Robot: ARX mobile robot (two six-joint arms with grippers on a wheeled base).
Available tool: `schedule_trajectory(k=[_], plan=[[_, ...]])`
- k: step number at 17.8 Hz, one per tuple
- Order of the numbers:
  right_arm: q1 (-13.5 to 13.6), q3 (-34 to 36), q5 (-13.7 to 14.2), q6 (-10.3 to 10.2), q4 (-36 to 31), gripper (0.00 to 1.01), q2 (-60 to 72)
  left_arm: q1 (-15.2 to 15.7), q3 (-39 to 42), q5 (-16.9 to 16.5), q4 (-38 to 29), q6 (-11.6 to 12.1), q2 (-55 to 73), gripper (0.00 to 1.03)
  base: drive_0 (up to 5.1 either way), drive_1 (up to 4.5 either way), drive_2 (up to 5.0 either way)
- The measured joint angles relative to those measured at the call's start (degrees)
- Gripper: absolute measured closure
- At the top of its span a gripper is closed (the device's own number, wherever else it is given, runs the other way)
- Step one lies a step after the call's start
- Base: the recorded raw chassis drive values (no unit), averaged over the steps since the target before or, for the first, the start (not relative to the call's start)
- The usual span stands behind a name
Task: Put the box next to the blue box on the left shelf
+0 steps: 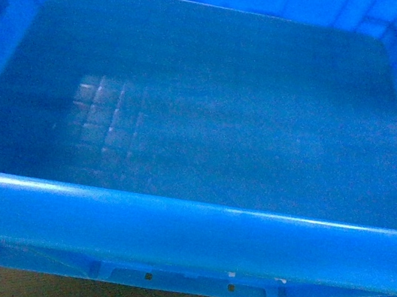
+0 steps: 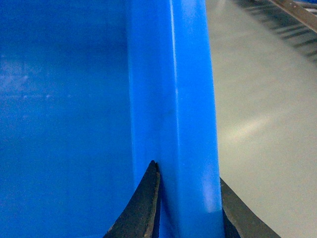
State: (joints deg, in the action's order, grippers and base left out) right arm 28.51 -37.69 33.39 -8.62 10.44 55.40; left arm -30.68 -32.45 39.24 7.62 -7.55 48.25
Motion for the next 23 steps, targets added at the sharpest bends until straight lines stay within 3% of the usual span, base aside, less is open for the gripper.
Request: schedule_trajectory(k=[23], plan=[[0.00, 0.00, 0.02, 0.11, -0.13, 0.84, 0.00, 0.00, 0.00, 0.15, -0.04, 0.00, 0.04, 0.92, -1.6, -1.60, -1.6]])
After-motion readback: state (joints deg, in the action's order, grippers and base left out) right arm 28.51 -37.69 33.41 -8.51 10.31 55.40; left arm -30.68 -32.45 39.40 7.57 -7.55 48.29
